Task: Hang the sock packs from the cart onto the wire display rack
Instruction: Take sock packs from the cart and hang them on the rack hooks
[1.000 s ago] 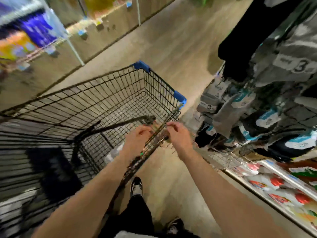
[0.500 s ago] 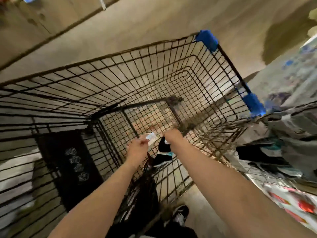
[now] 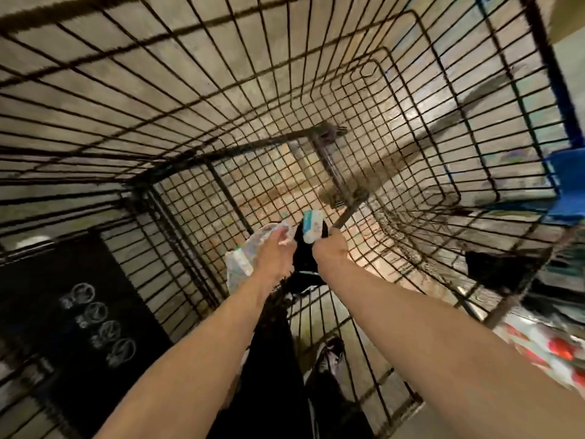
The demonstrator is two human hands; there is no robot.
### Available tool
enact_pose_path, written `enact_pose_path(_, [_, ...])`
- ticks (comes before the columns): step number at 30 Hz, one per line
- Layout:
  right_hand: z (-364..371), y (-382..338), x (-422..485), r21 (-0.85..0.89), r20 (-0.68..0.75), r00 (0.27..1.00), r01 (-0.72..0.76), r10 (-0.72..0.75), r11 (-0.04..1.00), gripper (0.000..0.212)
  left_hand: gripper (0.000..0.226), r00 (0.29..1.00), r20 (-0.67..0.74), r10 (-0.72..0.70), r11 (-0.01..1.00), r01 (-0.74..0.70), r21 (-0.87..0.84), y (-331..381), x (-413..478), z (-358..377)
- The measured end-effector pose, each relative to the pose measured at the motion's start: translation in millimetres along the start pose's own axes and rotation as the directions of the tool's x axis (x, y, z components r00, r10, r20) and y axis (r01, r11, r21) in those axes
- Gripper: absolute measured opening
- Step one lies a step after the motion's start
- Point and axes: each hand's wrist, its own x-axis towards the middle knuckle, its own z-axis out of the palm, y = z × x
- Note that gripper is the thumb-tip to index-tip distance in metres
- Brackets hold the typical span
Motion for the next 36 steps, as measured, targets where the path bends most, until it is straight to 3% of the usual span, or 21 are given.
enact_pose_path(2, [-0.2,-7.8,-18.3,-0.02,0.013,0.996,0.092,-0.092,0.996,0.023,0.029,0.999,-0.052,0.005,0.998,-0.008,-0.059,6.1,-9.0,-0.4])
enact_pose_path(4, [-2.6,-17.9,-38.6,0.058,0.114,0.985,0.127,-0.133,0.99,0.025,0.042,0.994,-0.09,0.069,0.993,-0.077,-0.086,14.2,-21.0,-7.4])
enact_pose_path(9, [7.3,-35.9,-66.7,0.056,0.401,0.899,0.169,-0.177,0.984,0.027,0.028,0.992,-0.117,0.041,0.989,-0.057,-0.135,23.0,-38.3,-44.9])
enact_pose_path(12, [19.1,-27.9,-63.2,-0.024,0.344,0.925,0.18,-0.16,0.983,0.03,0.015,0.972,-0.22,0.08,0.993,-0.098,-0.072,16.0,-39.4,-71.0])
enact_pose_path(15, [29.0,-16.4,-60.3,-0.102,0.321,0.946,-0.004,0.037,0.995,0.035,0.027,0.96,-0.276,0.038,0.996,-0.058,-0.065,5.2,-33.9,-86.8])
enact_pose_path(18, [44.9,-3.8,-64.2,-0.064,0.378,0.921,-0.07,0.089,0.996,0.028,0.037,0.973,-0.231,0.022,0.995,0.001,0.1,-15.4,-18.3,-90.3])
enact_pose_path(22, [70.2,11.9,-60.6,0.005,0.226,0.97,-0.092,0.088,0.996,0.044,0.039,0.984,-0.179,-0.018,0.988,0.045,0.148,-37.9,-7.3,-80.3])
enact_pose_path(29, [51.1,-10.6,-85.9,0.103,0.272,0.956,0.083,-0.108,0.991,0.02,0.039,0.975,-0.22,0.016,1.0,-0.015,0.008,-25.9,-27.6,-71.7])
enact_pose_path(33, [8.8,-47.2,-116.9,0.271,0.409,0.898,0.05,-0.162,0.961,0.041,0.042,0.953,-0.278,0.124,0.985,-0.152,-0.081,15.8,-61.0,-68.4])
enact_pose_path(36, [-33.5,-71.6,-139.4,0.26,0.47,0.855,0.105,-0.221,0.96,0.041,0.046,0.943,-0.245,0.226,0.962,-0.256,-0.099,57.2,-95.0,-61.5])
